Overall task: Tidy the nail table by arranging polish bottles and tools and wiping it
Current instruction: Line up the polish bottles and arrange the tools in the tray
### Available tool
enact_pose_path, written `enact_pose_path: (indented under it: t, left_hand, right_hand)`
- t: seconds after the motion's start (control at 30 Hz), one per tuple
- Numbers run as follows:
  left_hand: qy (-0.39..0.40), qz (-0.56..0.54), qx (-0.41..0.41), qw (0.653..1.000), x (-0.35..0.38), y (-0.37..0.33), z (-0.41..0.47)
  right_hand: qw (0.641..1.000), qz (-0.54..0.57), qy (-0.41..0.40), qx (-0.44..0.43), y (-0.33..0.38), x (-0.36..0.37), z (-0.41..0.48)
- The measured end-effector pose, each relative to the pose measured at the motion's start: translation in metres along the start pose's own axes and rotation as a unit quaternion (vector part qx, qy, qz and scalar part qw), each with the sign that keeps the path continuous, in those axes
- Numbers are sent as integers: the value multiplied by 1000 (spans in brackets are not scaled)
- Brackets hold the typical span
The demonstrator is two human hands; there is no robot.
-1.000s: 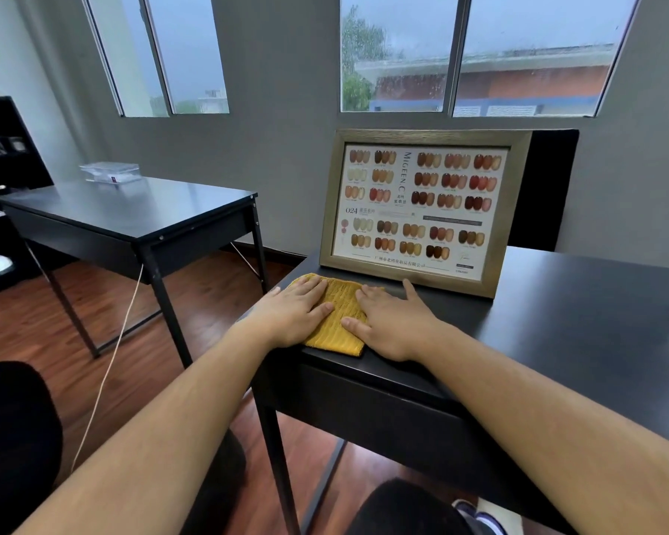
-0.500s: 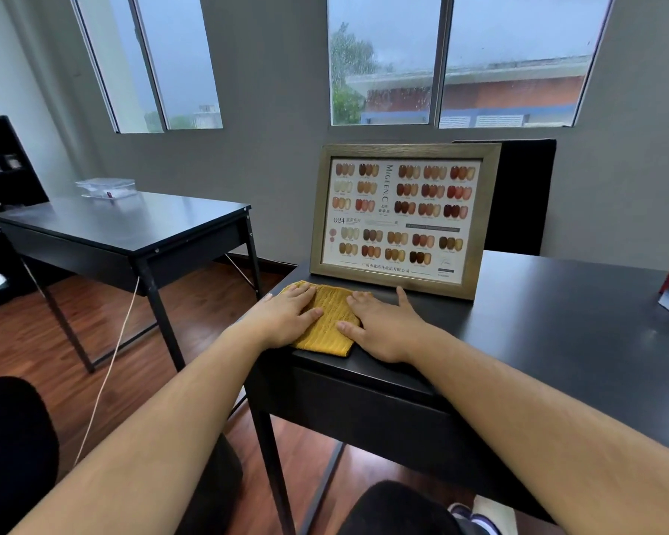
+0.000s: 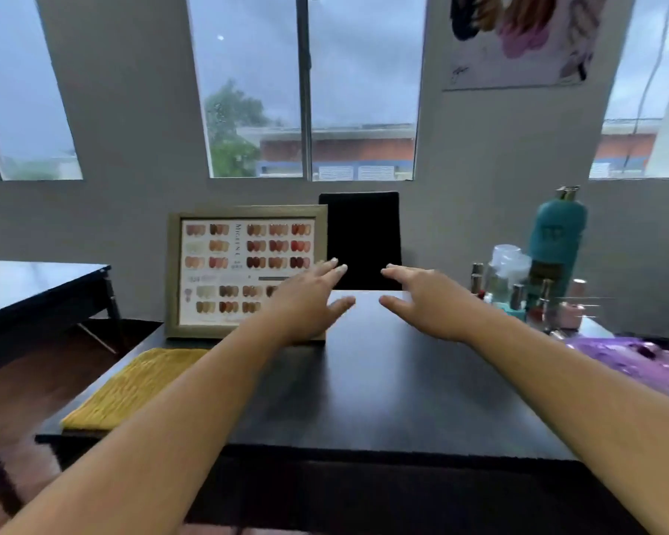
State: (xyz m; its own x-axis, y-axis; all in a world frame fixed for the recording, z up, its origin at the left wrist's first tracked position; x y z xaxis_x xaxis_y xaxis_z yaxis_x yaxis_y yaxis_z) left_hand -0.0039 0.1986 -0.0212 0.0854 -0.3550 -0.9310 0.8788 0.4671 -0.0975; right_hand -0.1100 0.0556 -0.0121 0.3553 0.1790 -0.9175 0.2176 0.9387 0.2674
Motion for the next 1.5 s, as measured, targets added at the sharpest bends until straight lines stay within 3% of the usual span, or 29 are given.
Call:
enact_pose_path:
  t: [0.23,0.37,0.67,0.83,1.0,1.5]
  left_hand:
    - [-15,-49,112,992,11,-118,127]
    - [0,-58,132,989,28,-154,188]
    - [81,-92,171,978,77,-183,280]
    - [80,-133,153,976,93,-181,308]
    - [147,-124,137,972,104,-176,331]
    - [126,-208,127,962,125,-190,370]
  right_hand:
    - [981,-23,-116,156,-140,-103,-19]
    - [962,-24,-164,219,-201,-136,-17]
    - [937,69,-169,298,-291,-141,30]
    - [929,165,-151,293,-320,-121,57]
    - [910,269,-143,280,-334,-107,76]
    - [908,253,-142,302,-366,-106,103]
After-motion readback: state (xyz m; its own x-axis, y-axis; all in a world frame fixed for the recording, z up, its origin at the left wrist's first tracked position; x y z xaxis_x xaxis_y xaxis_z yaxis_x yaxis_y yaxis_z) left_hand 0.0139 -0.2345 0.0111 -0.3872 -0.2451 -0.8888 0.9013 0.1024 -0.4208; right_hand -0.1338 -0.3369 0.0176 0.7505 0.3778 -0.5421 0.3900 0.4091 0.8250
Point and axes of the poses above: each hand's wrist, its own z-axis towards the middle knuckle, its own x-axis out of the palm, y = z × x, the point moved 3 cm from there along z, towards the middle knuckle, and after that the axes turned 6 degrees about x, right-handed, at the moved point
